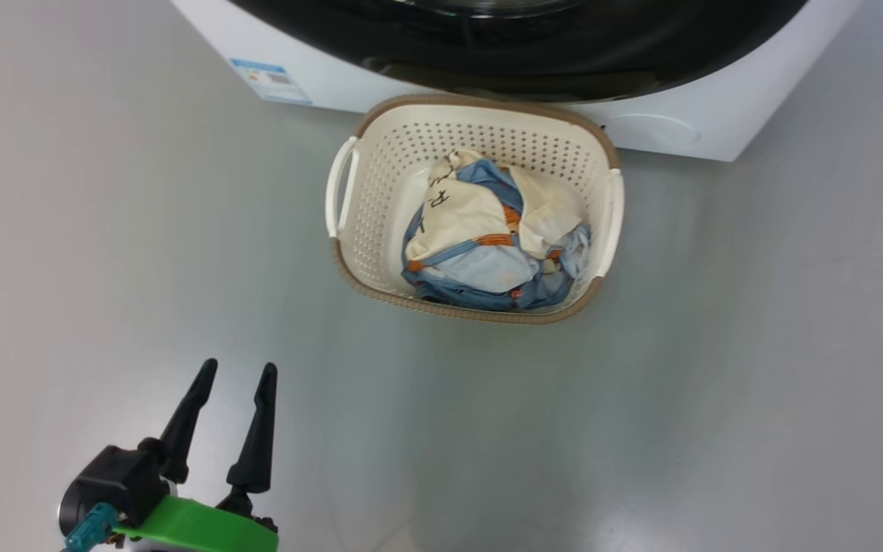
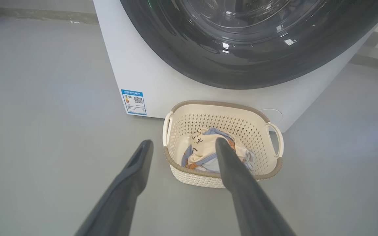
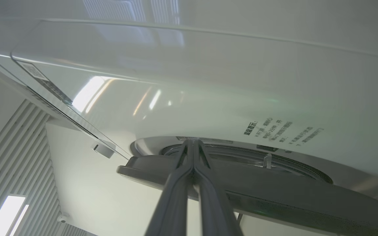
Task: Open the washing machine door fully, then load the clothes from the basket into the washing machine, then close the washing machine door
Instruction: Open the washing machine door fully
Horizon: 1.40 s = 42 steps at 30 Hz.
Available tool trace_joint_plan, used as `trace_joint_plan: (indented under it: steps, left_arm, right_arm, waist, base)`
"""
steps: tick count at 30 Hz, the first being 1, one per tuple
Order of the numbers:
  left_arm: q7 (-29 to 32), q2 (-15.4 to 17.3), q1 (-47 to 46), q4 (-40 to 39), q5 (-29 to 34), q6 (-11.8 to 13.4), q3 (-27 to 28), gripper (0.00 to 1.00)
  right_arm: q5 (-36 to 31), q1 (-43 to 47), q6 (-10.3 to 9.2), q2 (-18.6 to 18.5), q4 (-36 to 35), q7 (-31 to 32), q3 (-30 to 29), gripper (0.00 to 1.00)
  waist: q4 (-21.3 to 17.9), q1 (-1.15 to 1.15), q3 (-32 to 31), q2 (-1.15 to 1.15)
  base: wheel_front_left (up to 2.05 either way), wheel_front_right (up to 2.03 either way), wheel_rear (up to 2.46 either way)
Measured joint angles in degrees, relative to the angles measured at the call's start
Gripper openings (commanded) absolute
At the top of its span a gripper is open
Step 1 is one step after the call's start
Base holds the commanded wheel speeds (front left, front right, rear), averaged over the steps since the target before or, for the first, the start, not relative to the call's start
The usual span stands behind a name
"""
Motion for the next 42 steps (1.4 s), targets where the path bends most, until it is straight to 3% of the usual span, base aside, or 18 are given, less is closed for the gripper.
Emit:
trace_joint_plan:
  steps: [11,42]
  left_arm:
    - [0.0,-1.5,0.0,-0.2,-0.4,0.0,-0.2,1.00]
    - [0.0,-2.5,0.4,-1.2,-2.1,0.0,-0.5,1.00]
  right_arm:
    - [-0.2,-1.3,0.00,-0.4,0.4,1.1,0.6,0.00]
    - [-2.2,-5.4,0.00,-3.9,0.3,3.2,4.7,0.00]
  waist:
    - [2.9,0.00,1.3,0.00]
    - [6.2,0.00,6.0,0.00]
  base:
    - [0.00,0.00,0.00]
    - [0.00,0.00,0.00]
